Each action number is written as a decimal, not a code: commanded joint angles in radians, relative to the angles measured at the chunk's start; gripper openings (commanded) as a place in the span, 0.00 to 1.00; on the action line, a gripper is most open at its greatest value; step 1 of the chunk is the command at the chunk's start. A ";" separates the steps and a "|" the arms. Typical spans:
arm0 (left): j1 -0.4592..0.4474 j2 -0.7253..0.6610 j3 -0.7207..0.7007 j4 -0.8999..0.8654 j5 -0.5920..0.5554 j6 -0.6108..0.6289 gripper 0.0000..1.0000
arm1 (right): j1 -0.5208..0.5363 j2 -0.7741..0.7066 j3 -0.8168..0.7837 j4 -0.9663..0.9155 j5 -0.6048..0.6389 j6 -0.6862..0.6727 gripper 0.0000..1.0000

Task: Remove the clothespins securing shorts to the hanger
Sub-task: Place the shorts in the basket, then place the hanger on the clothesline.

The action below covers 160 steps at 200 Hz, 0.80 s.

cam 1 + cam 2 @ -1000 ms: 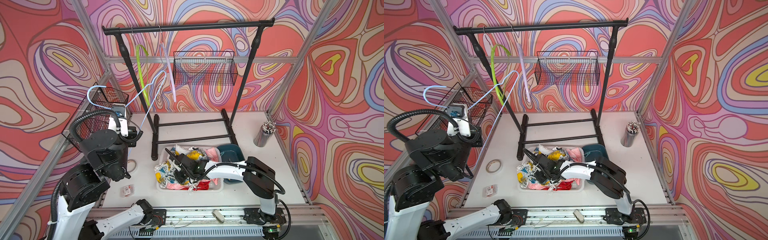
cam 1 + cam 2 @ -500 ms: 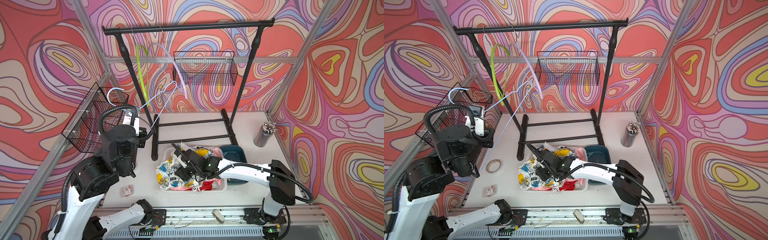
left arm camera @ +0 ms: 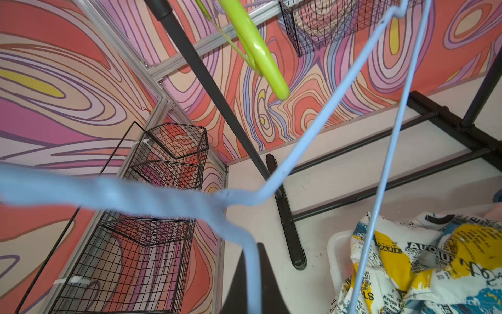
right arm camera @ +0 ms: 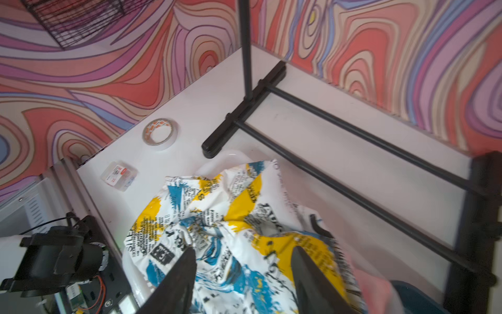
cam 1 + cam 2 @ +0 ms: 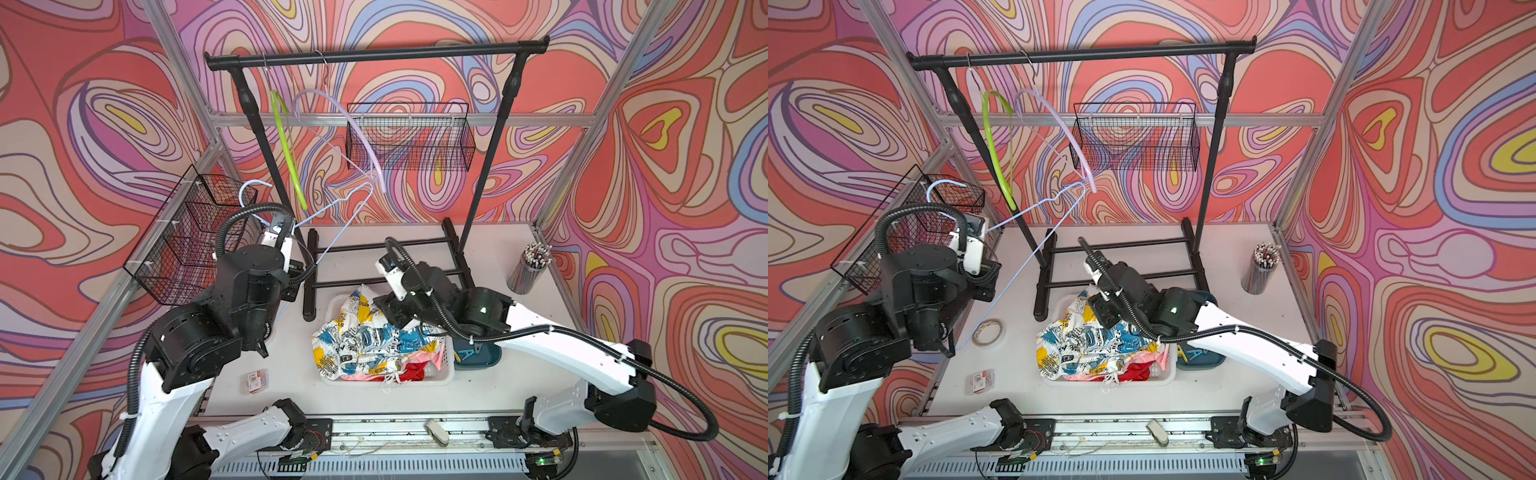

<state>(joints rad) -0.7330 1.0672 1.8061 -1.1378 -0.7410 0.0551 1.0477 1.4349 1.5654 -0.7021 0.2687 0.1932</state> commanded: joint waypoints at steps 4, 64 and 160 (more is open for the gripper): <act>0.003 0.034 0.022 -0.085 0.039 0.024 0.00 | -0.160 -0.082 0.074 -0.142 0.026 -0.091 0.60; 0.001 0.088 0.061 -0.175 0.149 0.022 0.00 | -0.253 -0.091 0.309 -0.190 -0.154 -0.354 0.70; -0.052 0.170 0.099 -0.200 0.304 0.079 0.00 | -0.252 0.151 0.481 -0.286 -0.457 -0.516 0.74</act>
<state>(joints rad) -0.7742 1.2240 1.8690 -1.3056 -0.4908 0.1143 0.7933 1.5753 1.9991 -0.9596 -0.0826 -0.2512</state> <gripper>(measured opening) 0.056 0.736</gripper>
